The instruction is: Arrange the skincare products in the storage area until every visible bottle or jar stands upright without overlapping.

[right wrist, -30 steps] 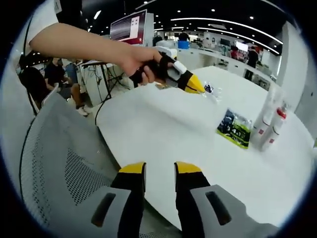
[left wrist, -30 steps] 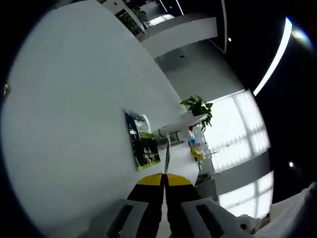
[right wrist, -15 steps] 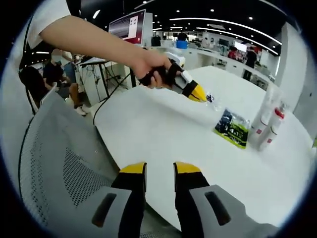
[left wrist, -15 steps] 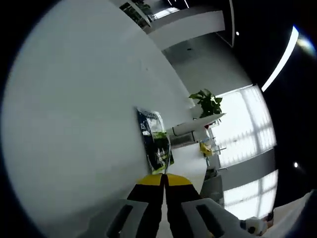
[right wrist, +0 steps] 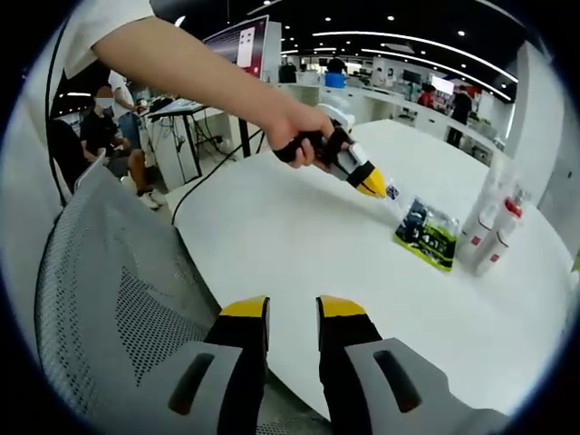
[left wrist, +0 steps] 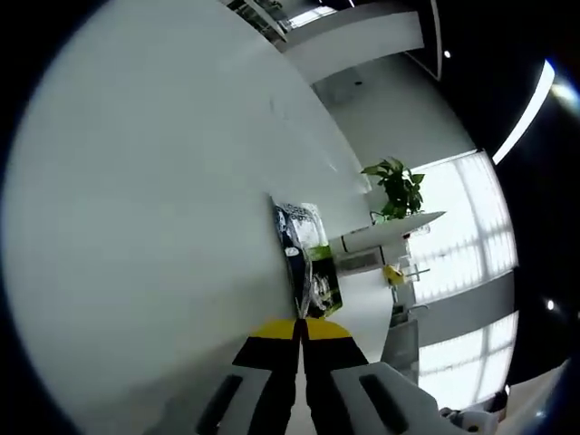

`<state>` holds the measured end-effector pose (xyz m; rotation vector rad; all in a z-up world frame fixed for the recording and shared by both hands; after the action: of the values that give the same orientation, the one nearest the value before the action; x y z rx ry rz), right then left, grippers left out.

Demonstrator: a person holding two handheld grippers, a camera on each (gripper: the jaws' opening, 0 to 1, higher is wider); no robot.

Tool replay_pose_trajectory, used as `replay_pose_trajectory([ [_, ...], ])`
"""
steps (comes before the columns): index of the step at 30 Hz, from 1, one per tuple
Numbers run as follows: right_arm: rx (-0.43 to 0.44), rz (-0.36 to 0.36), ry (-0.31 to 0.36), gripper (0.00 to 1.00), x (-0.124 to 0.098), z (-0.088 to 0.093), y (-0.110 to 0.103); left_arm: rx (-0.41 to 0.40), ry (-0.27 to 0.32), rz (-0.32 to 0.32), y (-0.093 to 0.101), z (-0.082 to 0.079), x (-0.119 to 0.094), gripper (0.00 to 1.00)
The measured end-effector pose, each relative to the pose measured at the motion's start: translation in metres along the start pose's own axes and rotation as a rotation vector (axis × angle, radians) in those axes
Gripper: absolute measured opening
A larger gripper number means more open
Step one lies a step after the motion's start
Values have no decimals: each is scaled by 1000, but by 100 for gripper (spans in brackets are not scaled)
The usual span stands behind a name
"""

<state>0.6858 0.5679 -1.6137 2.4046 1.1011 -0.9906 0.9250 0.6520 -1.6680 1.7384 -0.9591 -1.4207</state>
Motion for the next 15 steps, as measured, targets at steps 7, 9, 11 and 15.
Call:
replay_pose_trajectory([
  [7, 3, -5, 3, 18, 0, 0, 0, 9, -5, -32, -8, -19, -1, 1],
  [9, 3, -6, 2, 18, 0, 0, 0, 1, -1, -39, -10, -24, -1, 1],
  [11, 4, -9, 2, 18, 0, 0, -1, -8, -6, -45, -12, -31, 1, 1],
  [15, 3, -5, 2, 18, 0, 0, 0, -37, -24, -104, -23, -40, 7, 1],
])
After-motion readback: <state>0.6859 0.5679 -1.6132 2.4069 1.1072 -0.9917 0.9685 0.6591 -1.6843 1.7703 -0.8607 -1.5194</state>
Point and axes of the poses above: the point that each gripper's makers call its tool centre point, and the gripper's own axes: x roughly forward along the fingers, y roughly to its right, z roughly out of its underside, the point moved 4 cm from there along -x, roughly backward along the fingers, and after that the axes turned 4 degrees about -y, right-handed, at the moved point
